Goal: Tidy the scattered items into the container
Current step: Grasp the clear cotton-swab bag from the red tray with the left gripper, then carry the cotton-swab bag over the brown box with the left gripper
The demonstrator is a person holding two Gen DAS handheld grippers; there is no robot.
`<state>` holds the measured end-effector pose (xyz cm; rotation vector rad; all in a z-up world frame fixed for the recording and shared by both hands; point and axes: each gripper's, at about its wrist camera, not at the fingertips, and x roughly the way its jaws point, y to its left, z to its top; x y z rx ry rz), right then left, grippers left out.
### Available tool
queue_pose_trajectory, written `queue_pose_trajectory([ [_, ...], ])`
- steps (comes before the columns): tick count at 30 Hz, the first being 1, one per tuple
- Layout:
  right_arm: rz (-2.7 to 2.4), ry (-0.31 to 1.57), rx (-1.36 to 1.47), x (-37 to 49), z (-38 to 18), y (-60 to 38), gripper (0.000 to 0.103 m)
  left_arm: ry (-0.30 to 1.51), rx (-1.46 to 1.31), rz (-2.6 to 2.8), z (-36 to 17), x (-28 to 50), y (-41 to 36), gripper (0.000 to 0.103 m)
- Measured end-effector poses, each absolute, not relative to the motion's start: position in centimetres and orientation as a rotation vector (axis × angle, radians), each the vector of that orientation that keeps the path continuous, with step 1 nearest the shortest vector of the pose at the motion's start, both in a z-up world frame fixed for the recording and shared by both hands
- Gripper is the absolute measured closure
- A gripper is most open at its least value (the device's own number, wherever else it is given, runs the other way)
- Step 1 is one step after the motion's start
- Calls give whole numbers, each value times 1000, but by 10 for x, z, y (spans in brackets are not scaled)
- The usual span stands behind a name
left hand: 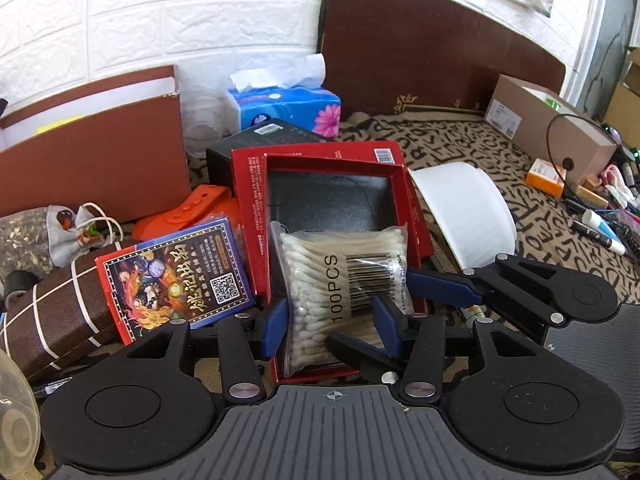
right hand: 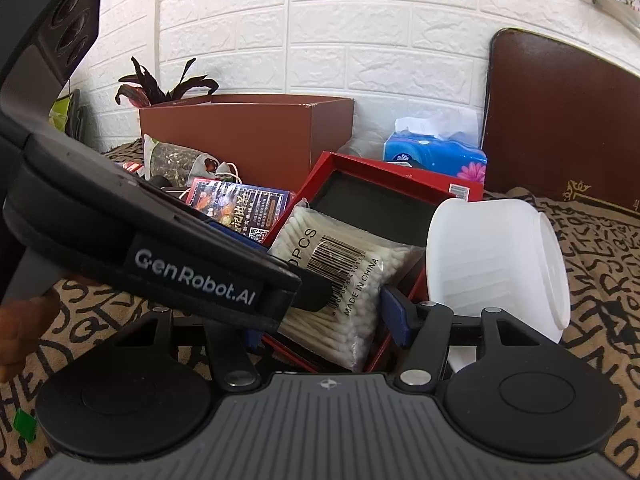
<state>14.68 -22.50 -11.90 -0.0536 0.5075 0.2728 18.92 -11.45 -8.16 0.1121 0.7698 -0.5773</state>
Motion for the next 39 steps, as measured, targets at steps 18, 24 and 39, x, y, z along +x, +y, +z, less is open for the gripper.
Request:
queue_pose_trajectory([
  [18,285,485,-45,124,-89,-217,49,697,87,-545,-54,162,-100,51],
  [24,324,425,-39,127,-63,-209,49,617,73,-514,-24,157,-85,51],
  [39,472,348,-16,222,1,-175,50,528,-28,-407,41,236,-26,51],
])
